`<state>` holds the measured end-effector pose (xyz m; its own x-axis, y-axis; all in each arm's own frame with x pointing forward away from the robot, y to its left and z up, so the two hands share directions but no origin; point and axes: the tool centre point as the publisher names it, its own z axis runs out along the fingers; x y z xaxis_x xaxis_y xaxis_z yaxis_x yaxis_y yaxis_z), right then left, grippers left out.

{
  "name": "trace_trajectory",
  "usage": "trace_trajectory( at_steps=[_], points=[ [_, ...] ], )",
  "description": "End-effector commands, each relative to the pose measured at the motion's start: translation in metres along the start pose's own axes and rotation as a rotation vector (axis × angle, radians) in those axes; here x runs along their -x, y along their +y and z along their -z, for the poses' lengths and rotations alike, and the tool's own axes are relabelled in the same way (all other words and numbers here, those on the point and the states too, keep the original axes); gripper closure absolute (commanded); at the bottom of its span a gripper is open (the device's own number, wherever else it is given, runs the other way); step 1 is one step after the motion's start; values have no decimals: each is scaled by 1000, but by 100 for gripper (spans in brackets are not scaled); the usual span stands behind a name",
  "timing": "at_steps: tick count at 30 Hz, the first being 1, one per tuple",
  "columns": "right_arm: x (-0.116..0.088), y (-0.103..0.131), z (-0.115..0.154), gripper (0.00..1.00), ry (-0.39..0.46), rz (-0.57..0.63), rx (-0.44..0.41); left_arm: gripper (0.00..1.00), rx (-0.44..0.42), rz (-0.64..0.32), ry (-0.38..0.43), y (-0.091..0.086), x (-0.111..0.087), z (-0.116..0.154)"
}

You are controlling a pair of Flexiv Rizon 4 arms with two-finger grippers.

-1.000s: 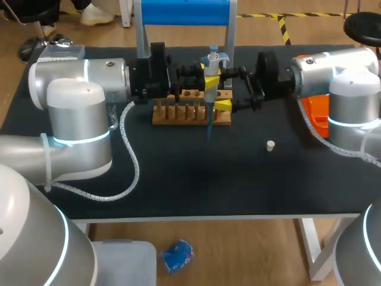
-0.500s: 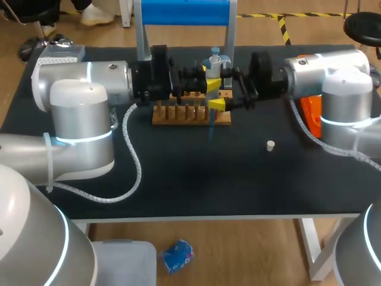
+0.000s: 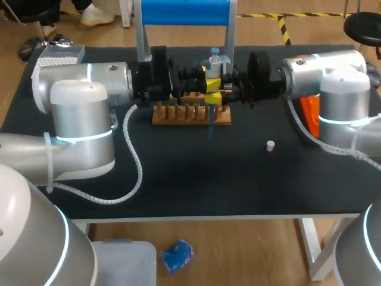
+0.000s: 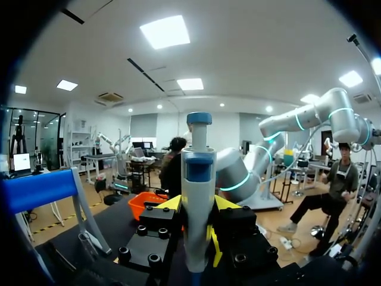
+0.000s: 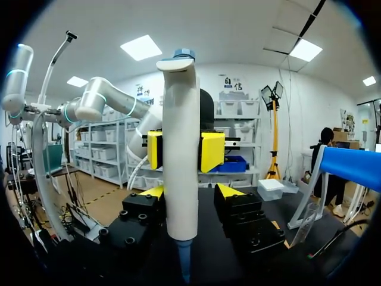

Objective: Invert the test tube, pick up the pipette, mount the tip to pipette, aspirate from beaker and dispense into the tube, eject the tip, return the pipette, and cap with the stopper.

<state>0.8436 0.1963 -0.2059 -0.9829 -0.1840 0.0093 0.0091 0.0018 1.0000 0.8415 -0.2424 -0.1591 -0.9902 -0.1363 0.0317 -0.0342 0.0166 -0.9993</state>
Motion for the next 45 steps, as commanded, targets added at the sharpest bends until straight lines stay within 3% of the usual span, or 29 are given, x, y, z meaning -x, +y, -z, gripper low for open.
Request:
trace_trajectory(
  at_steps=[1,3,10,20,21,22,34,45],
  points=[
    [4,1,0,55,4,2,4,100,-3,3,-7,3,-5,-2],
    [4,1,0,58,6,2,4,100,-1,6,-7,4,-4,-2],
    [4,1,0,100,8,0,4,100,11,20,-6,6,-4,-2],
    [3,0,-1,100,12,-8,3,100,27,30,-9,7,-3,-3],
    [3,0,0,100,12,-9,3,53,18,25,-19,7,-3,-2],
    [3,-1,0,100,11,-10,3,0,13,20,-18,6,-3,-2],
    [-2,-1,24,100,-30,-9,8,0,-17,-21,-126,-8,11,29],
    [-10,17,89,100,-82,35,28,0,-82,48,-174,-17,27,36]
  ],
)
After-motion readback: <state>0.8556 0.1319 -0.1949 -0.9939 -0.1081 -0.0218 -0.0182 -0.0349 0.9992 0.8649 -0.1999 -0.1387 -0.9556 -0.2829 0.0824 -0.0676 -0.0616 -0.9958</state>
